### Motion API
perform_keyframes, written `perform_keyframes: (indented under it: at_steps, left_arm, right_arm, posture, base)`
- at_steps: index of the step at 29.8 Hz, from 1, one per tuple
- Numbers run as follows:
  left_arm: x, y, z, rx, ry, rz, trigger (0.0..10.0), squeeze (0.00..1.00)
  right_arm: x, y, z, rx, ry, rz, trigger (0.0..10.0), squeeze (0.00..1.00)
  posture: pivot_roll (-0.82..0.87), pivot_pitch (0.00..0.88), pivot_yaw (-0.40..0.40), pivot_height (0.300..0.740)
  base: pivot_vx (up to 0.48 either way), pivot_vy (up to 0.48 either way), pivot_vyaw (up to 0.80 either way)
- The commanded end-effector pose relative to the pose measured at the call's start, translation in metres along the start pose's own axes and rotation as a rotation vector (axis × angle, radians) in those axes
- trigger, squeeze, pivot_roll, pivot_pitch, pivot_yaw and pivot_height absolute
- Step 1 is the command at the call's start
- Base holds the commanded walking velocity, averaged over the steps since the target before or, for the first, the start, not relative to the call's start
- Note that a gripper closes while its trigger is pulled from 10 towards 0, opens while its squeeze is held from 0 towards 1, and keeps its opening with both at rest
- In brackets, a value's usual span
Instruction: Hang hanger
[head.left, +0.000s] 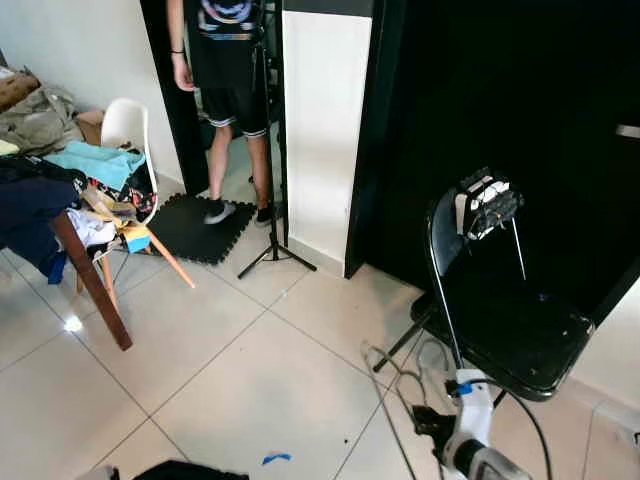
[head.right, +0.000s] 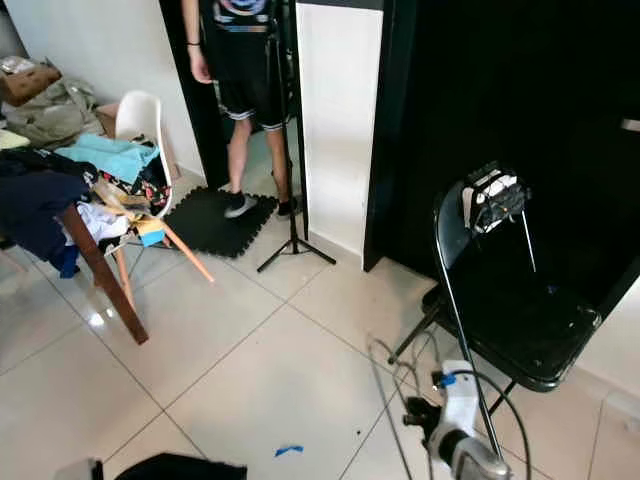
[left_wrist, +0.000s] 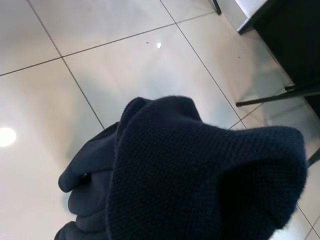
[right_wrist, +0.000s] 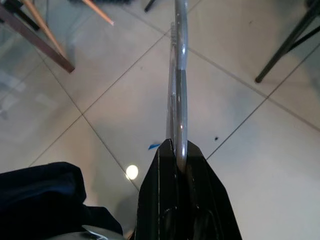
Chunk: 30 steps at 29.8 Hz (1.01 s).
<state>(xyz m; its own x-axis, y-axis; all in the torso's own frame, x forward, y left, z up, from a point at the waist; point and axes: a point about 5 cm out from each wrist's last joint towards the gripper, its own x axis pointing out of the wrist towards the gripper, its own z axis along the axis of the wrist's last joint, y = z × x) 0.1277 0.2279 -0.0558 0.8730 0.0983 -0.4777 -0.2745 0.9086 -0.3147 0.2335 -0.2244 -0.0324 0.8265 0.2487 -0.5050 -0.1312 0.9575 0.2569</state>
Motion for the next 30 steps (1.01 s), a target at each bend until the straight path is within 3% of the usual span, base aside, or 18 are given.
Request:
perform_keyframes:
  at_steps: [1, 21, 25, 28, 30]
  left_arm:
    - [0.002, 0.000, 0.004, 0.002, -0.020, -0.007, 10.0, 0.00]
    - [0.003, 0.000, 0.004, 0.038, -0.026, -0.018, 10.0, 0.00]
    - [0.002, 0.000, 0.007, 0.061, -0.057, -0.016, 10.0, 0.00]
    - [0.003, 0.003, 0.011, 0.028, -0.093, 0.019, 10.0, 0.00]
    - [0.003, 0.003, 0.023, 0.041, -0.145, 0.026, 10.0, 0.00]
  right_arm:
    - [-0.002, -0.002, -0.002, 0.011, 0.005, -0.008, 10.0, 0.00]
    - [-0.001, -0.001, 0.001, 0.013, -0.004, 0.004, 10.0, 0.00]
    - [-0.001, -0.001, 0.001, 0.030, -0.005, 0.010, 10.0, 0.00]
    - [-0.001, -0.001, 0.001, 0.038, 0.006, 0.025, 10.0, 0.00]
    - [-0.002, -0.003, 0.000, 0.058, 0.012, 0.025, 10.0, 0.00]
  posture:
    - [-0.01, 0.000, -0.015, 0.740]
    - [0.00, 0.000, -0.022, 0.740]
    - [0.00, 0.000, -0.028, 0.740]
    - [0.00, 0.000, -0.033, 0.740]
    - [0.01, 0.000, -0.037, 0.740]
  base:
    - [0.000, 0.000, 0.73]
    - [0.000, 0.000, 0.73]
    - [0.377, 0.000, 0.11]
    - [0.480, 0.000, 0.00]
    - [0.480, 0.000, 0.00]
